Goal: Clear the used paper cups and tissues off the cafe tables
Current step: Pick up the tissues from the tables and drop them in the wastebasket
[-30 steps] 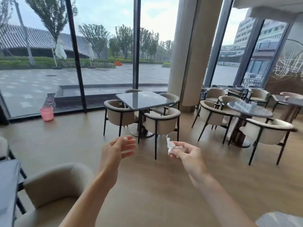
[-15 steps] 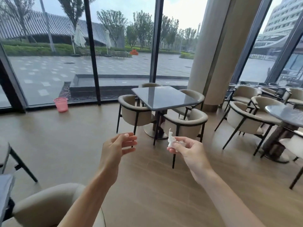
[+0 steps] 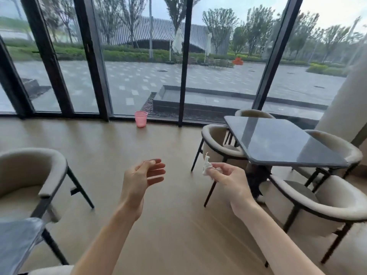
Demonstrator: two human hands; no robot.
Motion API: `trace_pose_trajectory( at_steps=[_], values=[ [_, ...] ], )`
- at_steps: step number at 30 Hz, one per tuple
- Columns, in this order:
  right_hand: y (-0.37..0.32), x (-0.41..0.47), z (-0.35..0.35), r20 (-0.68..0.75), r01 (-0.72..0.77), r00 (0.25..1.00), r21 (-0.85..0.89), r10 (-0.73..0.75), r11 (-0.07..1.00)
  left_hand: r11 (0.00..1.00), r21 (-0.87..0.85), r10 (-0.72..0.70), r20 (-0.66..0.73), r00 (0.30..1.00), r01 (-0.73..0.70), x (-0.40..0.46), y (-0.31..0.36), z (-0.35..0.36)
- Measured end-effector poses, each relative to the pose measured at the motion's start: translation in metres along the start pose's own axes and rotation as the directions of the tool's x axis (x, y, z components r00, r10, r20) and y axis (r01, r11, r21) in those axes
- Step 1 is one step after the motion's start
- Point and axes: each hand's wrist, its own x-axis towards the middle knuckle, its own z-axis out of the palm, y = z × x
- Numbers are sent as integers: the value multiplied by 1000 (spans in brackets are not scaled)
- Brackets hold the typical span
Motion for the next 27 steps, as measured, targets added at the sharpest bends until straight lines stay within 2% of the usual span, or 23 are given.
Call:
trace_pose_trajectory(
  at_steps=[7, 12, 17, 22, 27],
  values=[
    [21, 167, 60, 97, -16, 995, 16, 15, 1000, 999, 37, 41, -102, 994, -38, 156, -6, 15],
    [40, 311, 110, 140, -57, 989, 52, 49, 997, 999, 25, 42, -99, 994, -39, 302, -20, 43],
    [26, 440, 163, 166, -74, 985, 109, 55, 991, 999, 32, 33, -103, 994, -30, 442, -2, 60],
    [8, 547, 201, 179, -51, 984, 147, 24, 988, 998, 52, 48, -105, 993, -43, 550, 20, 75],
    [16, 649, 244, 189, -52, 982, 152, 22, 987, 997, 71, 51, -134, 990, -42, 654, 12, 77]
  ],
)
